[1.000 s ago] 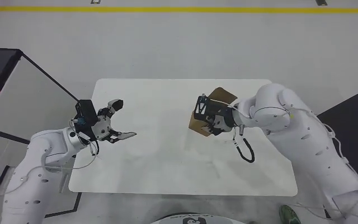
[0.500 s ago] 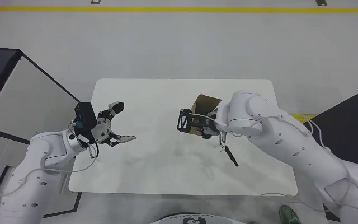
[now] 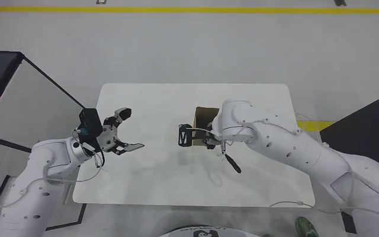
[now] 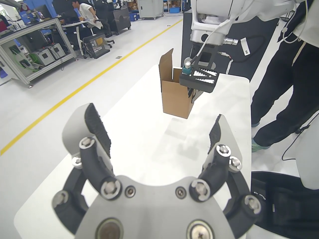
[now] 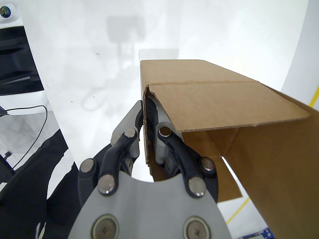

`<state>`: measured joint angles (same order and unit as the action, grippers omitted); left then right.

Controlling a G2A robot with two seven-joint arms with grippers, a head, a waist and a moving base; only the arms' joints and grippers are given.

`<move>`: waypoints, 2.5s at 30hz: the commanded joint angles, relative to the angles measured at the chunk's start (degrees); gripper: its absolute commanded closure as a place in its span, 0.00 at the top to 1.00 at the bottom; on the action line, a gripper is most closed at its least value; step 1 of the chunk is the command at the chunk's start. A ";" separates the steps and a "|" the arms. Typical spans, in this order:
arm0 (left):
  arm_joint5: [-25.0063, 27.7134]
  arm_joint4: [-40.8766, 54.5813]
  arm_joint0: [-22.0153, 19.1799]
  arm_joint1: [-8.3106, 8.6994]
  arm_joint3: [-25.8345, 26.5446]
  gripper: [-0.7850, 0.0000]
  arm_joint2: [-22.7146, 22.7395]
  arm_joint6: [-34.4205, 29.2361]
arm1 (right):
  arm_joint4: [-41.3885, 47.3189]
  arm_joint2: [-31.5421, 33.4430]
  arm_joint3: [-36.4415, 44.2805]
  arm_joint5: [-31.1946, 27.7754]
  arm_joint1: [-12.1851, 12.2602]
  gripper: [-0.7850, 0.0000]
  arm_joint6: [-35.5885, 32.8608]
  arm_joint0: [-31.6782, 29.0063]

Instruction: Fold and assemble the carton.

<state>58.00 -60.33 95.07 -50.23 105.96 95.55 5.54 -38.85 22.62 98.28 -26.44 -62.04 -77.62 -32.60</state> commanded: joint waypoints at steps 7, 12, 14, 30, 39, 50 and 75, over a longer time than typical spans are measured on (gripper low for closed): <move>0.00 0.00 0.00 0.00 0.00 1.00 0.00 0.00 | -10.85 -2.64 -2.82 -0.34 -0.60 0.00 5.80 -2.54; 0.00 0.00 0.00 0.00 0.00 1.00 0.00 0.00 | -16.25 -3.40 -4.45 -3.03 -1.14 0.00 11.82 -3.49; 0.00 0.00 0.00 0.00 0.00 1.00 0.00 0.00 | -17.21 -3.44 -5.73 -4.15 -1.33 0.00 13.76 -3.78; 0.00 0.00 0.00 0.00 0.00 1.00 0.00 0.00 | -17.50 -3.60 -8.22 -6.22 -2.23 0.00 15.56 -5.35; 0.00 0.00 0.00 0.00 0.00 1.00 0.00 0.00 | -17.80 -3.93 -9.36 -4.64 -3.70 0.00 13.16 -5.69; 0.00 0.00 0.00 0.00 0.00 1.00 0.00 0.00 | -17.88 -3.37 -11.25 -3.95 -4.88 0.00 12.46 -6.30; 0.00 0.00 0.00 0.00 0.00 1.00 0.00 0.00 | -16.85 2.78 -8.20 -5.17 -4.08 0.44 14.05 -9.41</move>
<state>58.00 -60.33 95.07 -50.23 105.96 95.55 5.54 -55.86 24.48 89.42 -31.42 -66.57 -63.79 -41.51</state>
